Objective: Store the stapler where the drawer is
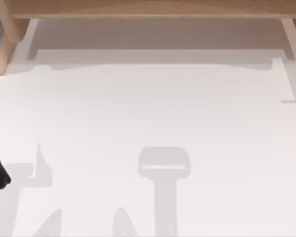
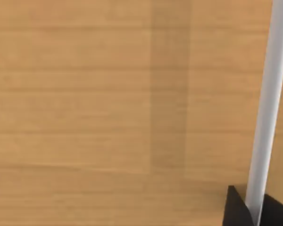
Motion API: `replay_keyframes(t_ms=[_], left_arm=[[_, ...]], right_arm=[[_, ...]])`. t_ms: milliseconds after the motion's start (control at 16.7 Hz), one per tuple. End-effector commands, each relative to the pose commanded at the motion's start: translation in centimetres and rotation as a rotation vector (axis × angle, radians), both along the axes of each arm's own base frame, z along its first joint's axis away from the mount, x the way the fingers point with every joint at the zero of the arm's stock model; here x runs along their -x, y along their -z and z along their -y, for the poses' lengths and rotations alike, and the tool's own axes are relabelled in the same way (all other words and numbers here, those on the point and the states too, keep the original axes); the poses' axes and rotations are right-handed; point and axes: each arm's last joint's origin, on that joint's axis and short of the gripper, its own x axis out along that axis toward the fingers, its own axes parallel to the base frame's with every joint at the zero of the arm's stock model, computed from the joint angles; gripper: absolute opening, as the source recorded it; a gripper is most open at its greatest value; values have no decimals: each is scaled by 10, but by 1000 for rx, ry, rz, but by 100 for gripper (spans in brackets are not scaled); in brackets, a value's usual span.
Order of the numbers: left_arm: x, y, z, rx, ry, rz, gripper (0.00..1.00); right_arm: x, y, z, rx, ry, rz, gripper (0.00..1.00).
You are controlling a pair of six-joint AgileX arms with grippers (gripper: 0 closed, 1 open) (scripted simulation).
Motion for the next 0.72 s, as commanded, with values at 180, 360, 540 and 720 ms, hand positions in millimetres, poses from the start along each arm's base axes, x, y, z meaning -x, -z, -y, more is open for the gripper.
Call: replay_keyframes(t_ms=[180,360,540,720], left_arm=[[0,0,0,0,0,0,100],[0,0,0,0,0,0,100],[0,0,0,0,0,0,100],[0,0,0,0,0,0,100]], right_arm=[[-7,0,-1,0,0,0,0],[-6,0,0,-3,2,-2,0],[-21,-1,0,0,-3,1,0],[-44,0,1,-2,0,-1,0]])
